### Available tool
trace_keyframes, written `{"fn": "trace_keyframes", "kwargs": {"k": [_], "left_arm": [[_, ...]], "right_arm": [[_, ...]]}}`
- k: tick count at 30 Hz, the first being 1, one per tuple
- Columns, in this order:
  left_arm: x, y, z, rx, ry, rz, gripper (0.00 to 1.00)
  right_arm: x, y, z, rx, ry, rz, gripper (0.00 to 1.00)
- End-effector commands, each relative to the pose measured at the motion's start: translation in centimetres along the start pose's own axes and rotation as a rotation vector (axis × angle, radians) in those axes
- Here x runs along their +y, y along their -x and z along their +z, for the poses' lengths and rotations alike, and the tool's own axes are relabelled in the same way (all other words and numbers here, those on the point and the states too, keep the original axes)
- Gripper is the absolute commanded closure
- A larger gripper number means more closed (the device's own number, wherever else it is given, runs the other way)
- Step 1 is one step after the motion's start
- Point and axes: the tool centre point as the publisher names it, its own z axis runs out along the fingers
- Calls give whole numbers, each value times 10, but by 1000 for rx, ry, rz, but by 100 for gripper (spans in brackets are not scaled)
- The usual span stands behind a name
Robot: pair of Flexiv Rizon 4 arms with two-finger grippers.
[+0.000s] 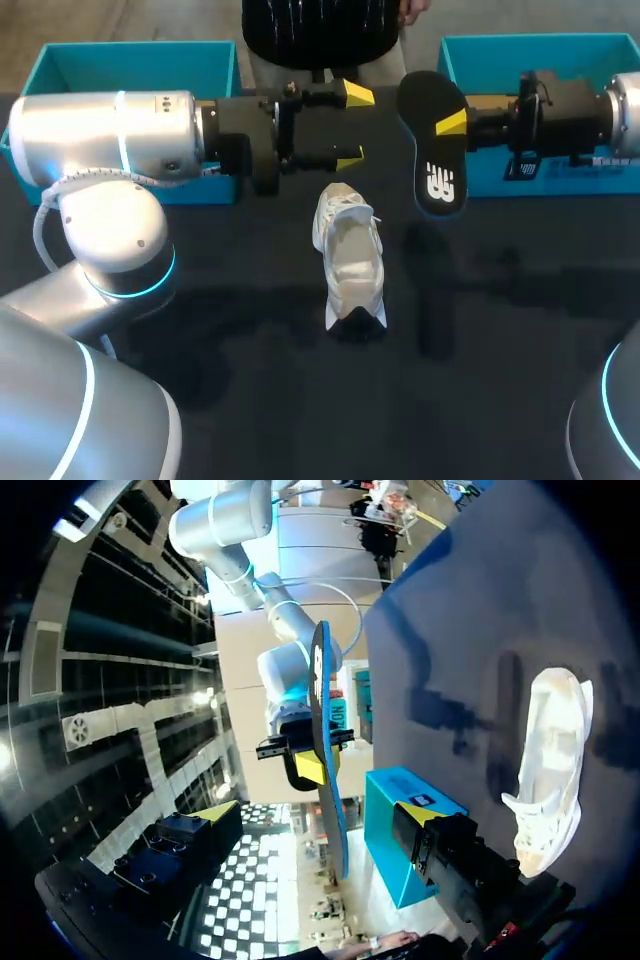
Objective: Take the shoe out of the shoebox, open the shoe tongue, remove and reinsert the insole, then place the shoe into the shoebox
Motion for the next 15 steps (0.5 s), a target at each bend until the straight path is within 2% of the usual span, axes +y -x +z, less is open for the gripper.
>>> {"fn": "trace_keyframes", "kwargs": {"k": [1,15], "left_arm": [[1,-5,9,-38,19,-28,0],[13,-6,32,-69,19,-84,0]], "right_arm": [[0,-1,9,-1,-13,2,100],[-11,-4,30,17,-60,-5,100]]}}
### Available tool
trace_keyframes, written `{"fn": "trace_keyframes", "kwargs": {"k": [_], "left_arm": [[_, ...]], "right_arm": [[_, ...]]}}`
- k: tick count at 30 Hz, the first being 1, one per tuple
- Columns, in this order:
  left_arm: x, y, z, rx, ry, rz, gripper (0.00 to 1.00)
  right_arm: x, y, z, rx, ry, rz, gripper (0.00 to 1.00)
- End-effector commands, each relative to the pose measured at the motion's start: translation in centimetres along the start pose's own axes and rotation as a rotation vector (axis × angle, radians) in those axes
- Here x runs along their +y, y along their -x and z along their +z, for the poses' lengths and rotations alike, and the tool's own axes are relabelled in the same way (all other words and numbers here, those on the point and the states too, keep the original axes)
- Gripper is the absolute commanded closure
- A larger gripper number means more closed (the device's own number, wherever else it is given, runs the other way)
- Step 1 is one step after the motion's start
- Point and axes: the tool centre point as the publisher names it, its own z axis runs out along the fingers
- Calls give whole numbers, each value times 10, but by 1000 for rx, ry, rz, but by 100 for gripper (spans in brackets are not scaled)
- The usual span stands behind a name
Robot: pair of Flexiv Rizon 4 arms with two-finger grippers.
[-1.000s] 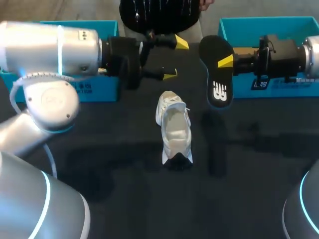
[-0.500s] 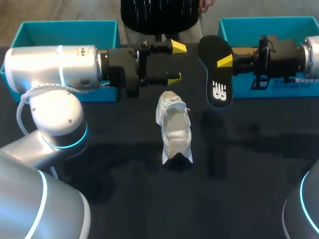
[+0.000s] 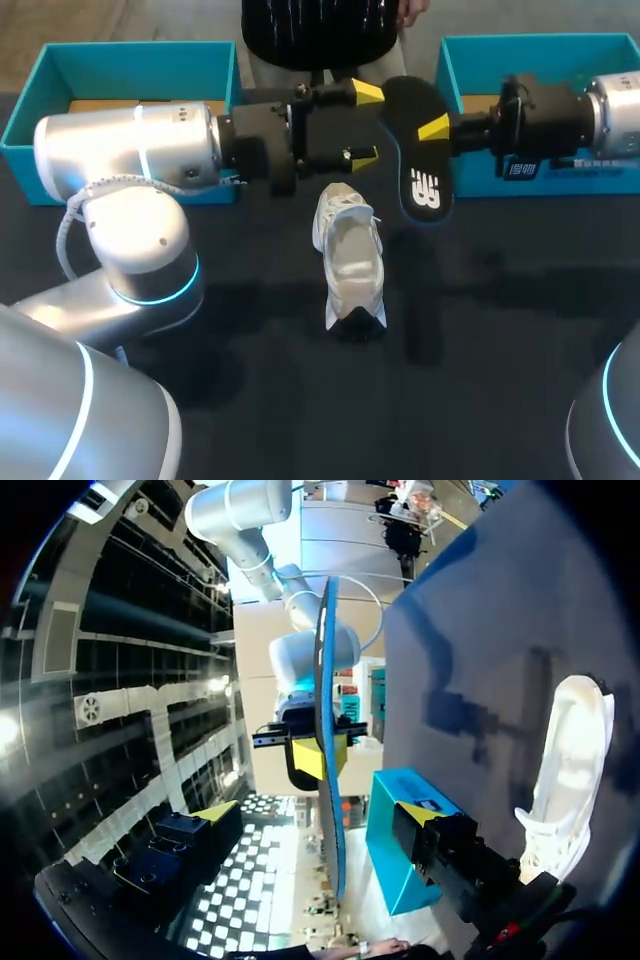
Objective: Take the shoe out of the shoebox, open the shoe tongue, remove and reinsert the insole, then place the shoe into the shoebox
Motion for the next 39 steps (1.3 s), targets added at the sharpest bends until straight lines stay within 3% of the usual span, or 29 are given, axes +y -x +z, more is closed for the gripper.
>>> {"fn": "trace_keyframes", "kwargs": {"k": [1,20,29,30,32,33,39], "left_arm": [[4,-1,14,-10,-2,-1,0],[8,-4,32,-38,-21,-28,1],[8,-6,33,-49,-15,-41,22],[9,-7,33,-50,-15,-42,36],[9,-7,33,-50,-13,-45,42],[9,-7,33,-51,-12,-47,52],[9,-9,32,-51,-15,-55,59]], "right_arm": [[1,0,8,3,-9,-4,100],[-9,-2,18,14,-14,-23,100],[-7,-3,17,14,-11,-25,100],[-7,-3,17,13,-11,-26,100],[-7,-4,17,13,-12,-26,100],[-7,-4,17,13,-11,-27,100],[-6,-4,17,14,-6,-29,100]]}}
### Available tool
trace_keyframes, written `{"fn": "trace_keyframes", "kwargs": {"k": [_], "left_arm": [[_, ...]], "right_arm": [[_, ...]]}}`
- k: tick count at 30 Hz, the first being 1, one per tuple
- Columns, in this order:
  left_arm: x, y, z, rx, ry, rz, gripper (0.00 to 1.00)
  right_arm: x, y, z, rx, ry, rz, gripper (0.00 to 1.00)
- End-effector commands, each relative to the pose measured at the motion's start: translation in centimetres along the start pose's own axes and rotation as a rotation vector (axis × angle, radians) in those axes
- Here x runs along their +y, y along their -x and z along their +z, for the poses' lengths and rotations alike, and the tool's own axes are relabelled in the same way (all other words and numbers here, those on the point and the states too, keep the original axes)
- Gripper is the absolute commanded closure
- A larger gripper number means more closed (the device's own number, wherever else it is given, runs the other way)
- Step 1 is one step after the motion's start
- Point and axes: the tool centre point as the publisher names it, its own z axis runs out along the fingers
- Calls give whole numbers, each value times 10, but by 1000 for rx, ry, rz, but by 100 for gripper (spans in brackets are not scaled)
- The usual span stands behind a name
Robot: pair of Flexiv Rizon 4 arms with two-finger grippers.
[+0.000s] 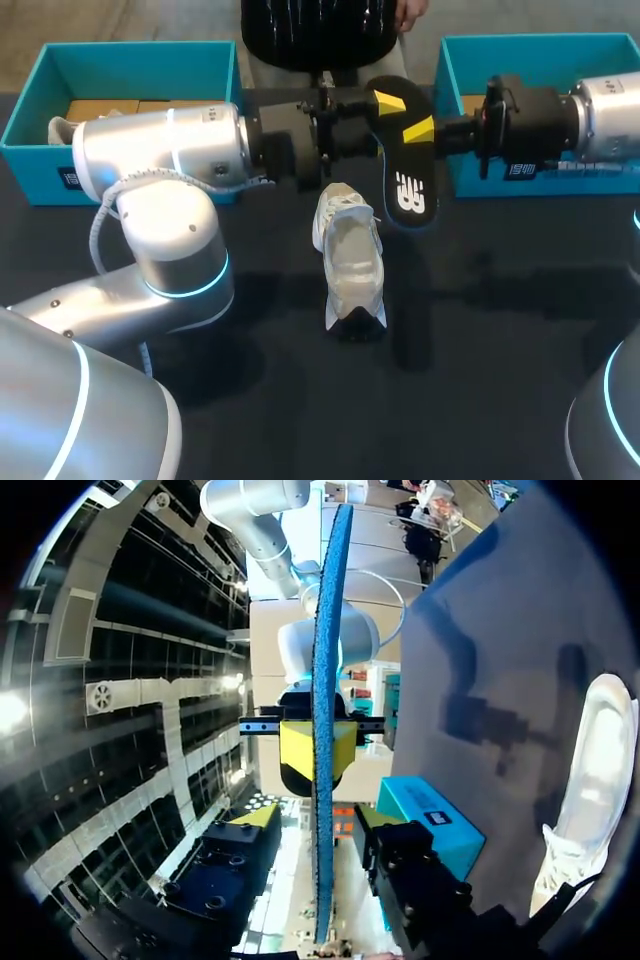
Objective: Take the shoe out of the shoebox, open the shoe tongue, remove and reinsert the insole, then place the shoe into the shoebox
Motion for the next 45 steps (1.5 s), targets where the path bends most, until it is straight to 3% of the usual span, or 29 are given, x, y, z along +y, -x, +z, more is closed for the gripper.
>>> {"fn": "trace_keyframes", "kwargs": {"k": [1,11,14,16,24,25,26,27,28,45], "left_arm": [[-1,-3,2,-5,1,-2,61],[0,-6,4,-3,1,-13,75],[-1,-6,4,-3,-1,-18,86],[-2,-7,3,-2,-2,-20,100],[-4,-9,7,0,-18,-60,100],[-4,-9,7,-1,-19,-63,100],[-4,-9,8,-1,-19,-63,100],[-4,-9,8,6,-34,-73,100],[-4,-9,8,6,-41,-78,100],[-13,-18,-15,59,-102,-189,100]], "right_arm": [[0,0,1,0,2,-1,100],[0,1,1,1,4,4,100],[0,2,1,2,6,5,100],[0,3,1,3,6,6,100],[1,3,0,8,9,4,100],[1,4,0,12,14,0,94],[1,4,-1,10,22,-2,57],[0,4,-2,9,25,-1,11],[0,4,-3,11,31,-2,0],[0,20,-44,-32,114,34,0]]}}
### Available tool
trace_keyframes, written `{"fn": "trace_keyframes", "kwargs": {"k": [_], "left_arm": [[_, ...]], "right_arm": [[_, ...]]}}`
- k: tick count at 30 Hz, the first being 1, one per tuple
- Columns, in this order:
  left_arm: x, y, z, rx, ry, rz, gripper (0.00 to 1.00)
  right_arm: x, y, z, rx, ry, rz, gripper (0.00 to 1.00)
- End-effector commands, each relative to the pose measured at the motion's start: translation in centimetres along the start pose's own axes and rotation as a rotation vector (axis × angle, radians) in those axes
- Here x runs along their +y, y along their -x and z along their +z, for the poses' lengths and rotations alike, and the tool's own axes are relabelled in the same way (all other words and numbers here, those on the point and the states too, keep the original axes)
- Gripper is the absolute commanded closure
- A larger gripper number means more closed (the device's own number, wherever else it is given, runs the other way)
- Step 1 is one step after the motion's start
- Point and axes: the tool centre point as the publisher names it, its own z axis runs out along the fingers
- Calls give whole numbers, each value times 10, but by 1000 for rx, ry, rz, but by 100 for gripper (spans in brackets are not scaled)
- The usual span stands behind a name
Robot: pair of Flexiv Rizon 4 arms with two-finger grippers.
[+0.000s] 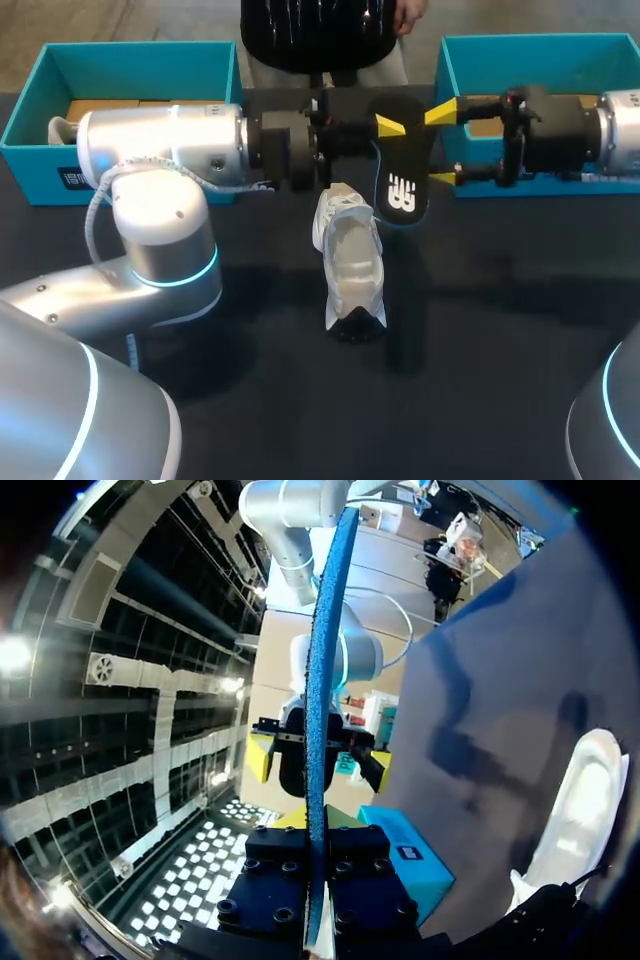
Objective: Take the shoe out of the shoebox, open the shoe tongue, remove and reinsert the insole, then place the shoe into the shoebox
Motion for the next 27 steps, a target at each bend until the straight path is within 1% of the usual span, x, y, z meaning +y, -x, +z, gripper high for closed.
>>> {"fn": "trace_keyframes", "kwargs": {"k": [1,7,12,14,15,27], "left_arm": [[-5,-2,-15,13,-8,-12,100],[-7,-3,-27,11,-8,-27,100],[-10,-7,-37,24,-1,-40,100],[-10,-7,-39,26,19,-31,100],[-10,-7,-40,16,34,-23,100],[-10,-7,-40,16,34,-23,100]], "right_arm": [[-7,2,-17,-15,22,6,0],[-9,4,-35,-35,34,-24,0],[-10,11,-47,-60,39,-31,0],[-11,14,-50,-81,45,-28,0],[-11,15,-52,-73,46,-27,0],[-11,15,-52,-73,46,-27,0]]}}
